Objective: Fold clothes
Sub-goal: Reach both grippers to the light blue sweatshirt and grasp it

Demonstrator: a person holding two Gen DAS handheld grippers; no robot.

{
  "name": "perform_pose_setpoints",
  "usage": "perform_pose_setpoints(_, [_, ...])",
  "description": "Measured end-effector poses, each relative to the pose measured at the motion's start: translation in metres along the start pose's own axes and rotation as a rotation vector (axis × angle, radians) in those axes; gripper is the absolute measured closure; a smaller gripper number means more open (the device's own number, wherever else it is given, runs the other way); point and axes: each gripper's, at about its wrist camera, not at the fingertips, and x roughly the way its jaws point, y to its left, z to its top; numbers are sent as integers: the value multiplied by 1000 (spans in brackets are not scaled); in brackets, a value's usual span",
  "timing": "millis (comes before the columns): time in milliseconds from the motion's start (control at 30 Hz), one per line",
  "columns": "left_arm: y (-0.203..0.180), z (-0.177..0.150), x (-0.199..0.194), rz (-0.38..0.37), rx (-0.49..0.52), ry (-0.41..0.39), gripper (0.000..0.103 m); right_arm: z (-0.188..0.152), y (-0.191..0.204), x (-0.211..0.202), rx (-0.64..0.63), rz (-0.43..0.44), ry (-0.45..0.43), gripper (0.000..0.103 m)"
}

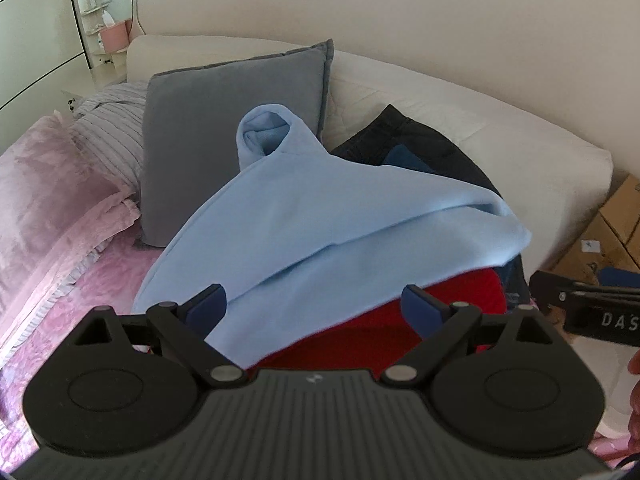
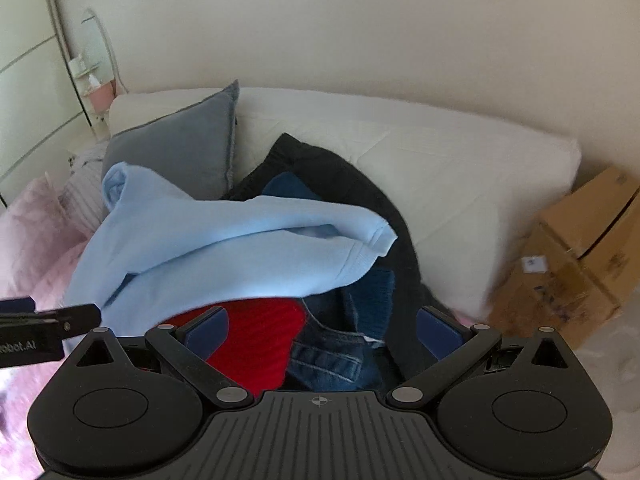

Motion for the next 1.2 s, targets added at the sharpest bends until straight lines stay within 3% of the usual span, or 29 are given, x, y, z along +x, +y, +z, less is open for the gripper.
perform_pose_setpoints(167, [4,11,27,2,2,7,11,11,-20,25,139,57,28,0])
perform_pose_setpoints(300, [7,14,44,7,25,13,11,15,-44,45,338,131,59,2])
perform_pose_setpoints(367, [9,14,53,13,44,15,11,16,-58,56,459,175,82,17])
perform_pose_setpoints(567, [15,15,75,18,71,8,11,3,-91,87,835,303,153,22])
perform_pose_setpoints(633, [19,15,85,1,61,9,11,3,-95,93,877,315,156,35])
perform_pose_setpoints(700, [21,15,94,-33,49,16,17,6,-94,99,875,313,170,50])
perform_pose_setpoints(733, [23,14,98,-56,40,16,26,7,-95,100,880,319,172,61])
perform_pose_setpoints(767, [25,13,100,-74,30,12,38,7,-94,101,880,322,169,71])
perform_pose_setpoints(800, [26,13,98,-81,26,5,48,9,-92,99,868,322,153,88])
perform_pose_setpoints(833, [28,12,96,-84,23,-2,68,10,-91,97,856,322,137,95])
perform_pose_setpoints(867, [31,12,91,-83,16,-13,85,13,-89,94,832,320,114,96])
perform_pose_setpoints(900, [35,11,86,-80,5,-27,93,20,-83,86,774,315,71,97])
perform_pose_setpoints(1000, [50,10,66,-72,-33,-70,98,43,-59,54,565,316,-81,98])
perform_pose_setpoints(1200, [90,0,-3,32,-133,-200,100,74,11,-2,285,473,-231,98])
